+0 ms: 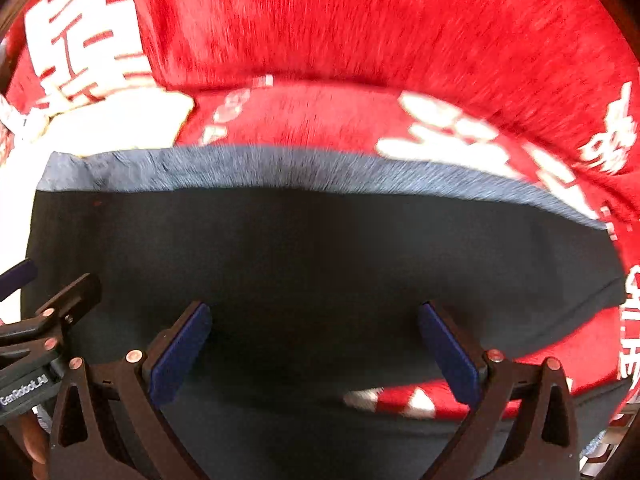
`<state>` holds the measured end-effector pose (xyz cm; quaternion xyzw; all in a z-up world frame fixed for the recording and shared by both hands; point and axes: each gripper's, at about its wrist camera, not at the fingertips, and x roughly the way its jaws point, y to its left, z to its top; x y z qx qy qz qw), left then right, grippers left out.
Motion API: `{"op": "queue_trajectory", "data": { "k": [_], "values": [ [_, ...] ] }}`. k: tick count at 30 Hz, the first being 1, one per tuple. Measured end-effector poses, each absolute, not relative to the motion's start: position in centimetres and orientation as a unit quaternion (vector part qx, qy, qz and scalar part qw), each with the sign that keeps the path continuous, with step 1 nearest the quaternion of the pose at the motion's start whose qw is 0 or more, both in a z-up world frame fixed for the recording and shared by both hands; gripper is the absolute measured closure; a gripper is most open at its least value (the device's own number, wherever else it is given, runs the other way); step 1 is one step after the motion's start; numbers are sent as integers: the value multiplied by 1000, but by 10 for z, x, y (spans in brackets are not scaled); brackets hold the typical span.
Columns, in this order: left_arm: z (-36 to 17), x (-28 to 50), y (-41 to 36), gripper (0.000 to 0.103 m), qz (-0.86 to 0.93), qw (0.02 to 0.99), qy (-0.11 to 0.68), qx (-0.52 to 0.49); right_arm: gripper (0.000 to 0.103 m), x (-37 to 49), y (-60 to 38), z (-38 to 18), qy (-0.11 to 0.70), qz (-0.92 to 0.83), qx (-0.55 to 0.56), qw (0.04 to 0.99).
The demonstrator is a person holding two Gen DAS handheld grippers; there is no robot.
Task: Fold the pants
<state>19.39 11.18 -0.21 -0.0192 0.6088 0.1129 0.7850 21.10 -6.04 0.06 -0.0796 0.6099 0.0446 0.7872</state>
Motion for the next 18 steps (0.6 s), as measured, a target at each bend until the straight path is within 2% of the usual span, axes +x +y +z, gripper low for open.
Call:
{"op": "queue_trajectory", "data": {
  "k": [2,6,11,15,18],
  "values": [
    [-6,191,126,0,98,786,608,-58,0,217,-74,-5,613,11,-88,785],
    [7,188,138,0,125,800,586,-33,0,225,-115,9,590,-47,-87,801],
    [10,203,144,0,108,800,588,-53,0,252,-80,27,578,136,-96,799],
    [10,209,143,0,105,797,593,-48,0,281,-25,20,554,274,-203,759],
    [6,209,143,0,101,792,600,-56,0,296,1,5,558,337,-233,721]
  ]
}}
